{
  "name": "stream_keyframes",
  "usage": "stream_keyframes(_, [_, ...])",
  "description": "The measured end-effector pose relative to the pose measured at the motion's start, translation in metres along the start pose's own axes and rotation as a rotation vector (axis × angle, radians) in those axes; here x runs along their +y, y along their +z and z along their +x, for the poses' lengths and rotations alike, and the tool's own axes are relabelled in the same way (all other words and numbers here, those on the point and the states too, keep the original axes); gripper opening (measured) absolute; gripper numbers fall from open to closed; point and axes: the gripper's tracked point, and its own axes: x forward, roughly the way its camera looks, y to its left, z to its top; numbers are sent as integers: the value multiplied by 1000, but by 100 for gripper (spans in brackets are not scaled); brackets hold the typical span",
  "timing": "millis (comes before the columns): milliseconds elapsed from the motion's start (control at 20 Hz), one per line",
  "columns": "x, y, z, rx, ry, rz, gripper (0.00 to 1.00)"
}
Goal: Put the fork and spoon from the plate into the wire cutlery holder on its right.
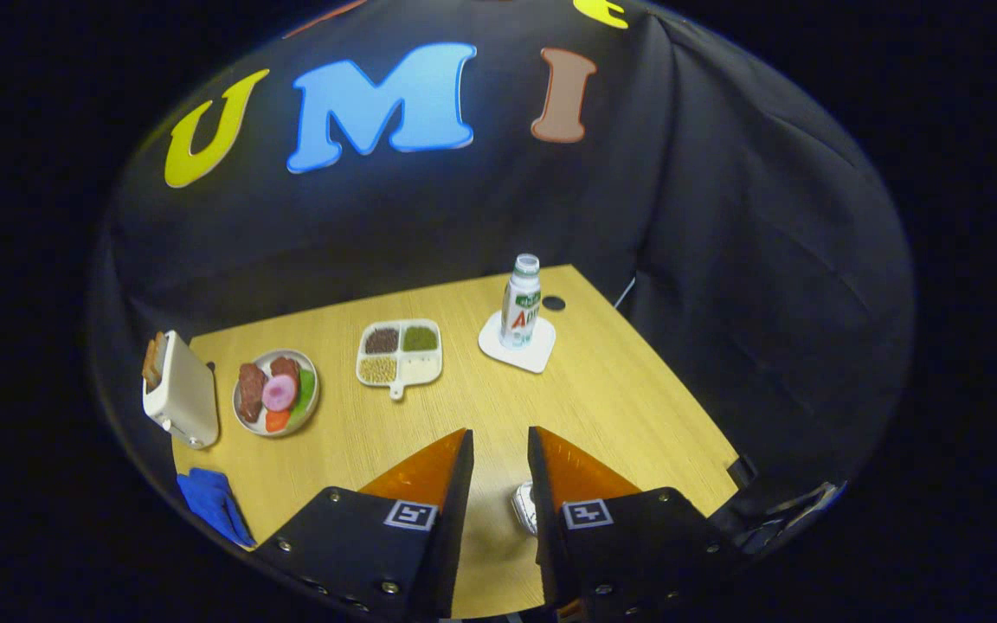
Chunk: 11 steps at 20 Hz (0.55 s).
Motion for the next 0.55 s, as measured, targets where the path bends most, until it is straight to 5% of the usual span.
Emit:
stream_keyframes(250, [27,88,-58,-345,63,-13,38])
stream_keyframes(550, [73,133,-129,-568,149,-11,38])
